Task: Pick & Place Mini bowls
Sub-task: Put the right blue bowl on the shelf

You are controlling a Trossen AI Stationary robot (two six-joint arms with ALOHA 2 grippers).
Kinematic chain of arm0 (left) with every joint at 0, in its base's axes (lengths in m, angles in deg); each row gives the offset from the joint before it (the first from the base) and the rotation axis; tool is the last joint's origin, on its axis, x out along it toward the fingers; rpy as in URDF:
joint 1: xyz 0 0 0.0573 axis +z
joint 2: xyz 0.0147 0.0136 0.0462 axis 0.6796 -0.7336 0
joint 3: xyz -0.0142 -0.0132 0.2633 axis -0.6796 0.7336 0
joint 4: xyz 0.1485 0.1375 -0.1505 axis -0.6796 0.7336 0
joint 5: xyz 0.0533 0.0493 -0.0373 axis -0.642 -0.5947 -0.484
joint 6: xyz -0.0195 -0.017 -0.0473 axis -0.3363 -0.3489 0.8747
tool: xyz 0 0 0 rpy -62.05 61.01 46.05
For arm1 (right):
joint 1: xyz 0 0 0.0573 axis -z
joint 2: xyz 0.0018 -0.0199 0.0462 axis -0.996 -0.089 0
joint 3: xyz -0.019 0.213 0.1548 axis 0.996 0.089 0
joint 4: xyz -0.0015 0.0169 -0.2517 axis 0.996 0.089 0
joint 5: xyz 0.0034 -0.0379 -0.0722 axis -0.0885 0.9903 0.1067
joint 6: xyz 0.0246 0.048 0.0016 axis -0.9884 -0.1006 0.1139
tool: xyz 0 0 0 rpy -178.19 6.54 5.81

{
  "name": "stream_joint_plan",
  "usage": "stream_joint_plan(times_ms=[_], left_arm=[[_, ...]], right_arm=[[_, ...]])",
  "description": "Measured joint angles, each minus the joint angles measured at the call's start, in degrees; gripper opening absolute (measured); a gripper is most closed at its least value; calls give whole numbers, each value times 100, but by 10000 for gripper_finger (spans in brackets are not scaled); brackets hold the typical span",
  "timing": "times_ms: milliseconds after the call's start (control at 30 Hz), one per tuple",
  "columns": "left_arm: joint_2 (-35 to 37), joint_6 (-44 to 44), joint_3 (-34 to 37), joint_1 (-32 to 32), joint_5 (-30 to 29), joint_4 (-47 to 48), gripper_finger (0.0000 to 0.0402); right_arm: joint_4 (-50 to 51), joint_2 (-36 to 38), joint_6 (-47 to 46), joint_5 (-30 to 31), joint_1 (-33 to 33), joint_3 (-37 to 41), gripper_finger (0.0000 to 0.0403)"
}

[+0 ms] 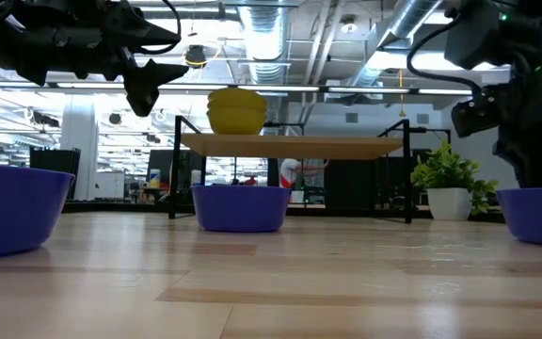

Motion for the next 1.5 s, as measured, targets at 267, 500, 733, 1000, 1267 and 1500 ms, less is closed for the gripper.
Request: stream_joint_plan(times_ms=[267, 500, 733, 1000, 1267, 1500], left_arm=[[0, 0, 0, 0, 0, -2, 204], [0, 0, 0, 0, 1, -6, 204], [0, 0, 0, -1, 0, -29, 204], [0, 0, 0, 0, -1, -39, 204], [0, 0, 0, -1, 0, -56, 204], [0, 0, 0, 1, 1, -63, 204]], right_arm=[[-179, -238, 109, -47, -9, 93, 73], [-524, -425, 51, -350, -9, 262, 69], [-564, -325, 51, -449, -9, 259, 10], [-524, -324, 49, -664, -13, 152, 3], [-541, -326, 373, -476, 14, -445, 1], [-536, -328, 579, -454, 245, -1188, 1]])
